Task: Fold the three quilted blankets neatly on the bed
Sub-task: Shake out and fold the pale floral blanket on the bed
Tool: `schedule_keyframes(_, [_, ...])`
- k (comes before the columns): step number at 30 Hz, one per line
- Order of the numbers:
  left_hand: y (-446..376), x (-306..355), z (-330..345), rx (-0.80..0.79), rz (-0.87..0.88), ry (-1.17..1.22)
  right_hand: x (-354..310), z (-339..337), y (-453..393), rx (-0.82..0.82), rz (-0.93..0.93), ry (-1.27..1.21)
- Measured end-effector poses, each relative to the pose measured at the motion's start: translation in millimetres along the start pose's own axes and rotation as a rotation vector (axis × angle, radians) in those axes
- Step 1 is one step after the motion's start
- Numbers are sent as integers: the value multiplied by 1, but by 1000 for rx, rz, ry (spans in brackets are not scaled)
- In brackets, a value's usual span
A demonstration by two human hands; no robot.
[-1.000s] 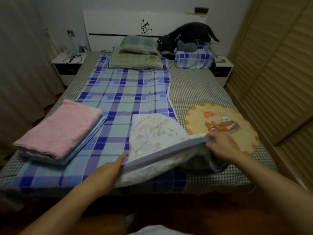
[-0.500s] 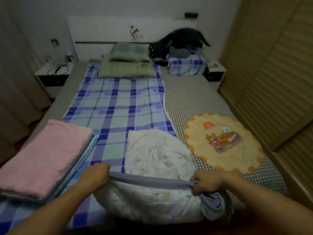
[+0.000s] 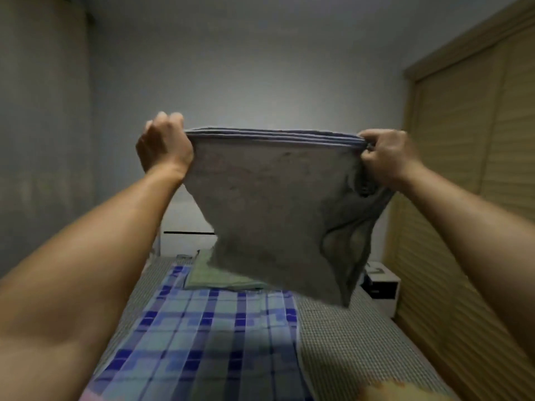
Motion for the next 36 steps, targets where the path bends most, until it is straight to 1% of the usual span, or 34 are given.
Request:
schedule_keyframes(2, [24, -25, -11, -36, -22, -39, -13, 11, 35, -67, -118, -36])
schedule_keyframes(4, [65, -50, -19, -113, -54, -67, -16, 32, 82, -175, -232, -36])
schedule_keyframes(6, [114, -78, -27, -181, -141, -65, -3, 55, 138, -300, -234, -78])
schedule_keyframes(8, [171, -114, -38, -248, -249, -72, 23, 72, 206, -391, -147, -152])
schedule_keyframes(9, [202, -133, -44, -294, -291, -94, 37, 77, 245, -422, -71, -180])
schedule_keyframes(11, [275, -169, -60, -397, -286, -189, 63, 82, 327, -432, 114, -229])
schedule_keyframes(13, [359, -185, -85, -452, -284, -238, 80, 90, 412, -440, 288, -244])
schedule_keyframes(14, [403, -186, -99, -474, -339, -237, 82, 95, 457, -468, 355, -239])
schedule_keyframes(15, [448, -185, -112, -523, -451, -244, 83, 101, 504, -506, 427, -219])
schedule_keyframes(16, [491, -183, -126, -599, -610, -257, 82, 104, 550, -543, 508, -177])
schedule_keyframes(18, [576, -195, -144, -790, -959, -293, 81, 106, 630, -638, 674, -98])
schedule_keyframes(19, [618, -206, -152, -886, -1098, -294, 84, 106, 668, -703, 791, -86])
schedule_keyframes(21, [689, -225, -166, -1037, -1222, -200, 91, 105, 730, -822, 1020, -118])
schedule_keyframes(22, [714, -228, -172, -1103, -1253, -164, 96, 105, 755, -841, 1156, -162])
schedule_keyframes(24, [748, -227, -183, -1143, -1343, -110, 105, 104, 797, -808, 1508, -231])
schedule_keyframes(25, [761, -227, -186, -1144, -1383, -86, 111, 103, 814, -760, 1690, -266])
schedule_keyframes(26, [769, -225, -187, -1114, -1451, -52, 116, 100, 829, -716, 1846, -292])
schedule_keyframes(27, [774, -224, -190, -1067, -1517, -24, 116, 97, 837, -703, 1950, -320])
schedule_keyframes(28, [778, -223, -192, -1002, -1543, -18, 114, 95, 842, -748, 1986, -316])
schedule_keyframes(30, [776, -215, -192, -837, -1556, -31, 104, 96, 846, -859, 2002, -316])
schedule_keyframes(32, [773, -204, -191, -687, -1618, 52, 89, 101, 859, -938, 2031, -310])
schedule_keyframes(34, [769, -189, -189, -573, -1744, 202, 68, 107, 873, -1013, 2056, -349])
schedule_keyframes(36, [758, -175, -186, -364, -1908, 353, 49, 113, 896, -1042, 2151, -419])
Point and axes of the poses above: each hand's wrist, its own y-axis away from the middle knuckle, its own z-axis out of the palm, x = y × z, the point moved 1 cm from there along -y, towards the middle knuckle, and after that the axes turned 7 degrees about y, right-handed, at the moved point
